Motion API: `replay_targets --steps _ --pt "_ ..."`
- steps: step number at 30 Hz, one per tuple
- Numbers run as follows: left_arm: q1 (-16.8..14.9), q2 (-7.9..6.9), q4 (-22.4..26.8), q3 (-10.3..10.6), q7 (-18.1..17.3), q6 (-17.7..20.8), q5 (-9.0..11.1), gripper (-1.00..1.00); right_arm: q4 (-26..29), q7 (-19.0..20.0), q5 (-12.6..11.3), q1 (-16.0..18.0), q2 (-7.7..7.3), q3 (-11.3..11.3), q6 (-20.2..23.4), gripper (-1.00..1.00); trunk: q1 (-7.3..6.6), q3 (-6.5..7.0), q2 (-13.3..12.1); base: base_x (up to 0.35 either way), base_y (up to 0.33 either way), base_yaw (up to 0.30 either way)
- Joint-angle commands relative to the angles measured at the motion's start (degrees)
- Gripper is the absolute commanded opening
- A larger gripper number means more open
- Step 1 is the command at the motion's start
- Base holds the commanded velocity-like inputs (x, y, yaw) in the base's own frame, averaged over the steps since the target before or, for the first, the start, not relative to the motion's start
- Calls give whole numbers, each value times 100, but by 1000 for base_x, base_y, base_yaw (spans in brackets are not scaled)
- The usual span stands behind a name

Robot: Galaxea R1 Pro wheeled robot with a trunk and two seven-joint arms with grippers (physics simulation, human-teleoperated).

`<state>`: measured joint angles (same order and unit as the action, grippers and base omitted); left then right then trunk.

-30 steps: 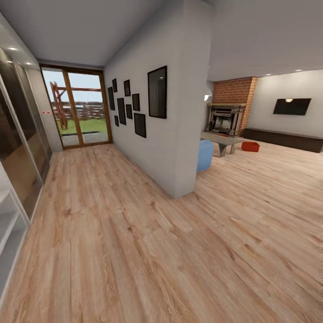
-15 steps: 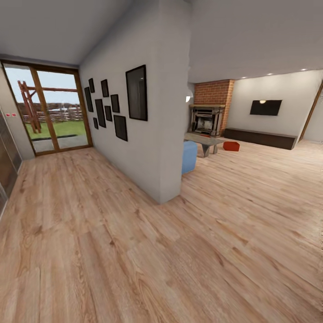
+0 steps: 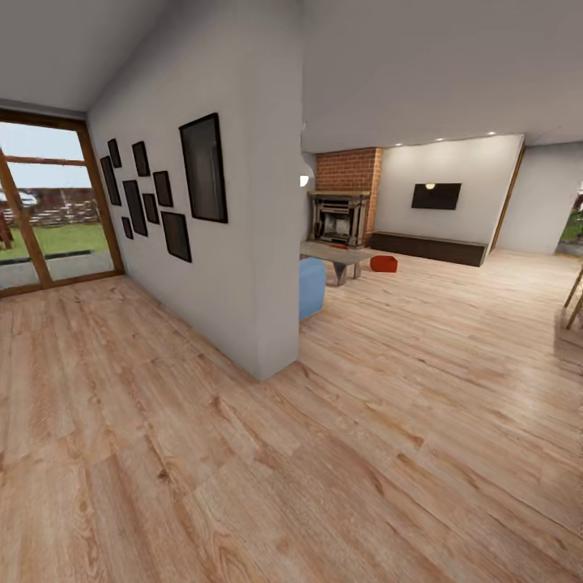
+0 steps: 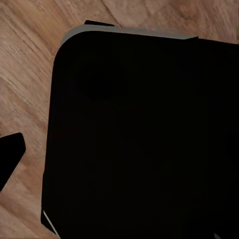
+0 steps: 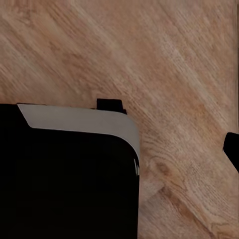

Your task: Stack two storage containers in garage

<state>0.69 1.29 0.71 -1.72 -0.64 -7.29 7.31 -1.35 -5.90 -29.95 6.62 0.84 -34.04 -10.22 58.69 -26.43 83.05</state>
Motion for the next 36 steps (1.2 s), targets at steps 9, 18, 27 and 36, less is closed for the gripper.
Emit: replay_targets --steps 9,18,27,36 --pt "3 0 8 -13 -7 -9 42 100 -14 -7 -46 6 4 -50 -24 100 3 22 2 322 0 -258" --pt "5 2 7 -13 -7 -9 42 100 -14 -7 -46 6 6 -50 -24 100 3 48 2 322 0 -258" --pt "4 -3 8 -13 -7 -9 42 100 -14 -7 -46 6 5 -57 -24 100 3 73 2 322 0 -258" --pt "2 -3 8 -13 -7 -9 42 100 -14 -7 -23 6 10 -59 -24 100 3 86 2 322 0 -258"
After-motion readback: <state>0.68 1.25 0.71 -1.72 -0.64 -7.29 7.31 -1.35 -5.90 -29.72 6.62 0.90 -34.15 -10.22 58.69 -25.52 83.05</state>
